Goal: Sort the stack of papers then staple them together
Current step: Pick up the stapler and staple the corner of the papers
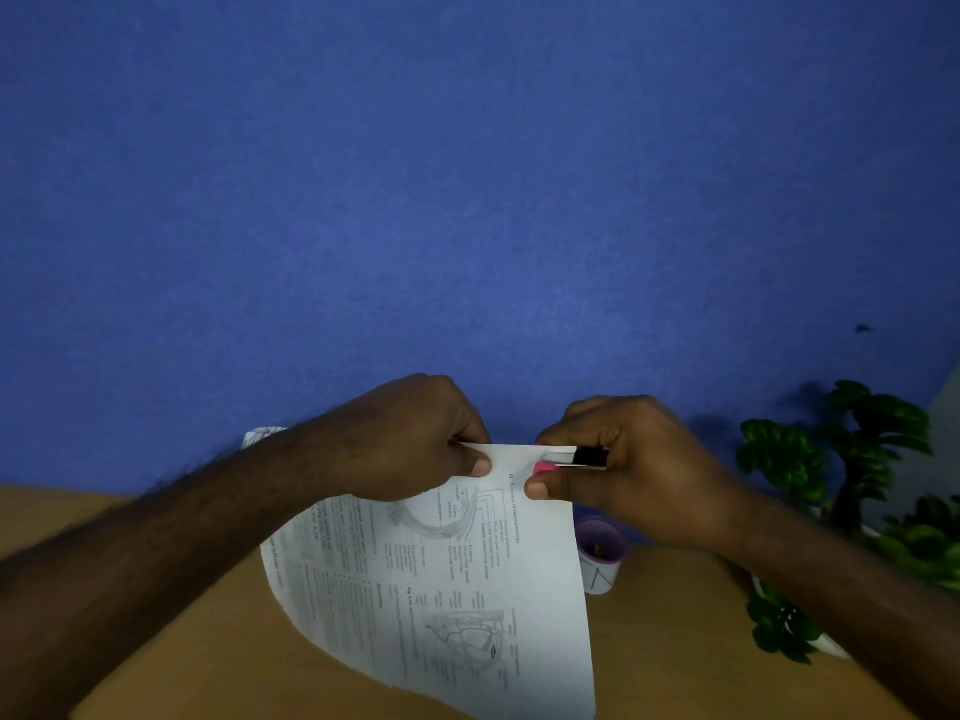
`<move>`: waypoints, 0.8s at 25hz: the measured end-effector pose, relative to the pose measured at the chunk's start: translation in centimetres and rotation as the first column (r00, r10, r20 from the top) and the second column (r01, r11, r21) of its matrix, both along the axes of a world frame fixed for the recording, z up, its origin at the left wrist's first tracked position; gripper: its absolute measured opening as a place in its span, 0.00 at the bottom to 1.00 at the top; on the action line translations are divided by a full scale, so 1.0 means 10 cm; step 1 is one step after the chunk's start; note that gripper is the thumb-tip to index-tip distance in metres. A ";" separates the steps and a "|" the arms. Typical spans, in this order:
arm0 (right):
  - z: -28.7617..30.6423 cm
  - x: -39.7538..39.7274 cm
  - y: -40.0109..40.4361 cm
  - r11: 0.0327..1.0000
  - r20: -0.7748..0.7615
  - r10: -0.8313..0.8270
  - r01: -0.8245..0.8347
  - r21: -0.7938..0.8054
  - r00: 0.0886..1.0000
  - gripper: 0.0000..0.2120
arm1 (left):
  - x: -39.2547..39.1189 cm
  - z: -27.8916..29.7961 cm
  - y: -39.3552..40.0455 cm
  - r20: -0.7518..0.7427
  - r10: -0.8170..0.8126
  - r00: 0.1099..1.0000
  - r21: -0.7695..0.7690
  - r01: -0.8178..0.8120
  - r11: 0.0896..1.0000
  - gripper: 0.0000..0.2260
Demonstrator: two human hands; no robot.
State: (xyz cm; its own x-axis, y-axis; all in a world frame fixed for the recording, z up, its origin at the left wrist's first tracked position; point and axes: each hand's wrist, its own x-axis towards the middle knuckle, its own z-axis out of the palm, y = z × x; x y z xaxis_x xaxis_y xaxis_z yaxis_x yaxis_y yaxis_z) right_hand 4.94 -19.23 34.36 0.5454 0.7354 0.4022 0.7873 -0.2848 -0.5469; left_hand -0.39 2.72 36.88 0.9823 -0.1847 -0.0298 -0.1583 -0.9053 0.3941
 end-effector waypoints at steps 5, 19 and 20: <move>-0.05 0.07 -0.06 0.996 -0.238 0.085 -0.080 0.029 0.968 0.17 | 0.03 -0.04 0.05 -0.022 0.004 1.000 -0.048 -0.005 0.999 0.11; -1.15 0.43 -0.38 0.806 -0.552 -0.323 0.529 0.265 0.768 0.06 | 0.21 -0.35 0.10 -0.053 0.152 0.987 -0.298 -0.161 0.941 0.08; -1.37 0.47 -0.40 0.777 -0.585 -0.364 0.583 0.239 0.725 0.06 | 0.23 -0.41 0.10 -0.048 0.166 0.985 -0.319 -0.172 0.932 0.08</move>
